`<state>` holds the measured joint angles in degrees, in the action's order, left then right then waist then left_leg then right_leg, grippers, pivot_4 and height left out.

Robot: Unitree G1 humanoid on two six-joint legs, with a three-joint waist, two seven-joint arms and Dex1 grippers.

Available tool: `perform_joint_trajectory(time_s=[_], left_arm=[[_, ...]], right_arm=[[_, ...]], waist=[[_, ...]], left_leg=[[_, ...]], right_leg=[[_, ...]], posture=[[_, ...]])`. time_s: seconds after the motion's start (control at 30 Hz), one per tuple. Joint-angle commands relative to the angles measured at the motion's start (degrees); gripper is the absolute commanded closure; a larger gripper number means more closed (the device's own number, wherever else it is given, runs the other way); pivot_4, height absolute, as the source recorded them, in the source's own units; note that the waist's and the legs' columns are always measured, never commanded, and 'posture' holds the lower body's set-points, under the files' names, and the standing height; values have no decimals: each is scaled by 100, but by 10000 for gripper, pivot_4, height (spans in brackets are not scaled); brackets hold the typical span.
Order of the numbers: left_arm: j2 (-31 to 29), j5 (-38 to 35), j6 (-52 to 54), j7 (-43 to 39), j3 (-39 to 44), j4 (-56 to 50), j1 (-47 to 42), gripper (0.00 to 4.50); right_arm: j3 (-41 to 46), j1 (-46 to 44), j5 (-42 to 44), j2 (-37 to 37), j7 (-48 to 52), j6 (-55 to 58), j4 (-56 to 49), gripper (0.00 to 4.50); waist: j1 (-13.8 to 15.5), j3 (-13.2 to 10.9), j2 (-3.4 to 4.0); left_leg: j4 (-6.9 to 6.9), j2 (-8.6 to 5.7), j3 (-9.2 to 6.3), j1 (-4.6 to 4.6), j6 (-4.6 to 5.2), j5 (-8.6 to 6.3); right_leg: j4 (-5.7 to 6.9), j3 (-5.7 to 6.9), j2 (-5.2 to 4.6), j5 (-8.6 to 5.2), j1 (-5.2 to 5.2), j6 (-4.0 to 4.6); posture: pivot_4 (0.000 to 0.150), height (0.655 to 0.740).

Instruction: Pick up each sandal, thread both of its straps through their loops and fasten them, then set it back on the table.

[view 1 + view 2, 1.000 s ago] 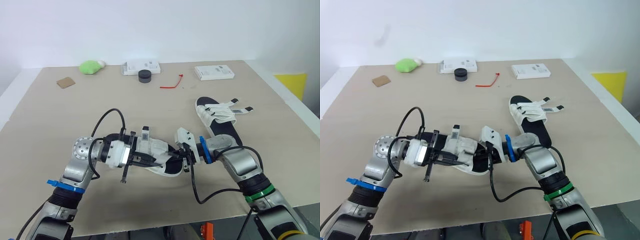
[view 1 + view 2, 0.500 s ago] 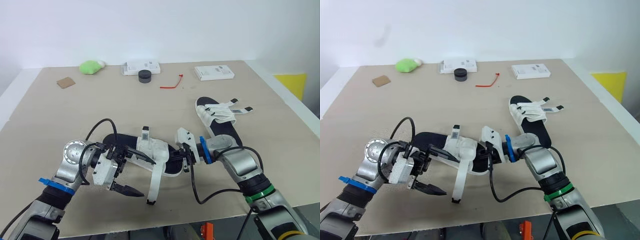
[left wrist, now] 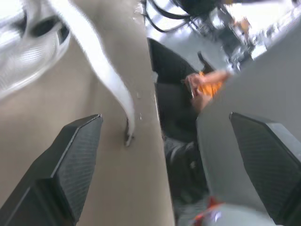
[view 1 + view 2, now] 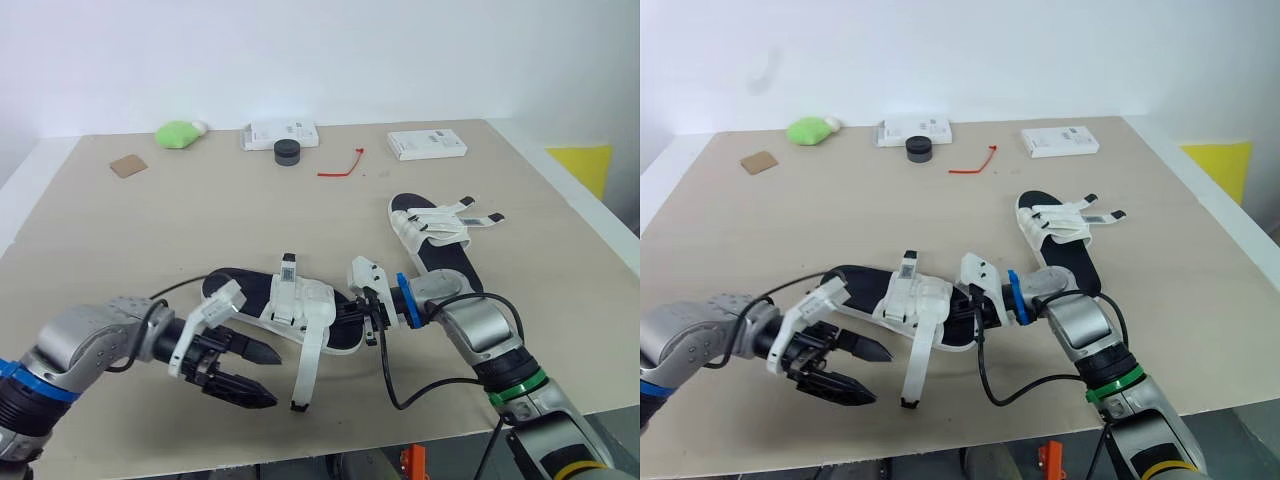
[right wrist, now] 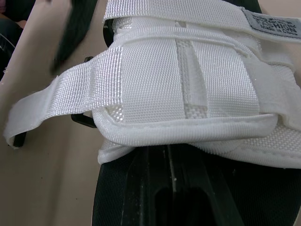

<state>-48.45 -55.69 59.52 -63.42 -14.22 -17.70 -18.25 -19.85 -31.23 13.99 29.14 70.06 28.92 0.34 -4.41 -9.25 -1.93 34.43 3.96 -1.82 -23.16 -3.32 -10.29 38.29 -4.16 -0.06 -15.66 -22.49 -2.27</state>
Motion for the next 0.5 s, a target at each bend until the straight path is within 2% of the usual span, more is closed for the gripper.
perform_joint_trajectory(time_s=[0.03,0.4,0.5], left_arm=[[411,-46,385,759,220,28,32,497],[1654,17,1061,1744,416,657,-292,497],[1689,41,1199,1608,326,633,-370,497]], right_arm=[[-234,229,-78,9,-32,172,31,45000],[-161,337,-57,100,-129,283,-140,45000],[-142,352,-30,133,-140,304,-164,45000]], waist=[[8,1,2],[41,10,9],[40,11,9]], left_leg=[[0,1,-2,0,0,0],[6,-5,-2,5,-1,0],[10,-7,-2,5,-1,0]], right_leg=[[0,1,0,0,1,0],[1,0,-5,0,13,0],[1,-2,-5,1,15,-2]], posture=[[1500,7400],[1500,7400],[1500,7400]])
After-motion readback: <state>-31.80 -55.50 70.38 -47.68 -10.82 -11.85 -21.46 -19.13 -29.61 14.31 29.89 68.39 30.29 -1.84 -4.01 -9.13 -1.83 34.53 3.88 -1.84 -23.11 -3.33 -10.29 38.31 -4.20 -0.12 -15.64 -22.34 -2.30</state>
